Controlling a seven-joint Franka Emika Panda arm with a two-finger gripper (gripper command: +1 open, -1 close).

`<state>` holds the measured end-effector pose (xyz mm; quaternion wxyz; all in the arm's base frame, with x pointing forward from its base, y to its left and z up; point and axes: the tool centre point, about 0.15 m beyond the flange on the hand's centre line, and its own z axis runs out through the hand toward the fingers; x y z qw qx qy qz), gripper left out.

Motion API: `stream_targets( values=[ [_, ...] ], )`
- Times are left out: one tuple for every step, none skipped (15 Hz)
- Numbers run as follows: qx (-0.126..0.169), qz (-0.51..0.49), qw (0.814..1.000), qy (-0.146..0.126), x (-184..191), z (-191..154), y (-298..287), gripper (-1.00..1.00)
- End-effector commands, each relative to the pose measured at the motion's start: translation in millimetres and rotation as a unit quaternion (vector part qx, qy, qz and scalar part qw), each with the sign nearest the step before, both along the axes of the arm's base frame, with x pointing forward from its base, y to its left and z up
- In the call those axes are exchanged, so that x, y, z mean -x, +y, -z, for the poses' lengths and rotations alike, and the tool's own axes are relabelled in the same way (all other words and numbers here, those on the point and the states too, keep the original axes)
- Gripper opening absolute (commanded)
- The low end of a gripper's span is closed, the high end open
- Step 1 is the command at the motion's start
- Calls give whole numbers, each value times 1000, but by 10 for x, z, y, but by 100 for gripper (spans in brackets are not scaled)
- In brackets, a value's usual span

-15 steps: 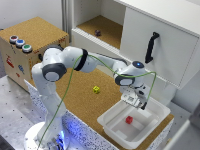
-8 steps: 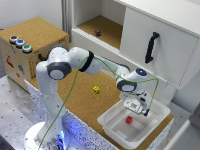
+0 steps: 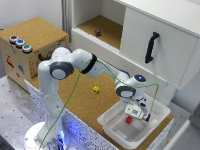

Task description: Grasp the pink block

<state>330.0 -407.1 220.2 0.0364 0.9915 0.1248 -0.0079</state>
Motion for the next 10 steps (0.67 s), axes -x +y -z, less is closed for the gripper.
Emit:
stream_targets(
  values=[
    [25,-3,999,-41,122,124,40,100],
    [29,4,999,-44,119,142,45,-100],
    [28,12,998,-48,109,142,52,-100],
    [28,14,998,-49,105,142,68,-100],
    [26,16,998,-48,100,144,82,-100],
    [26,16,998,-49,98,142,98,-100],
    [27,18,998,-49,99,138,107,-100],
    [27,21,998,-49,103,142,118,-100],
    [25,24,998,-49,104,141,124,-100],
    [27,25,998,-51,97,133,139,-100]
  ],
)
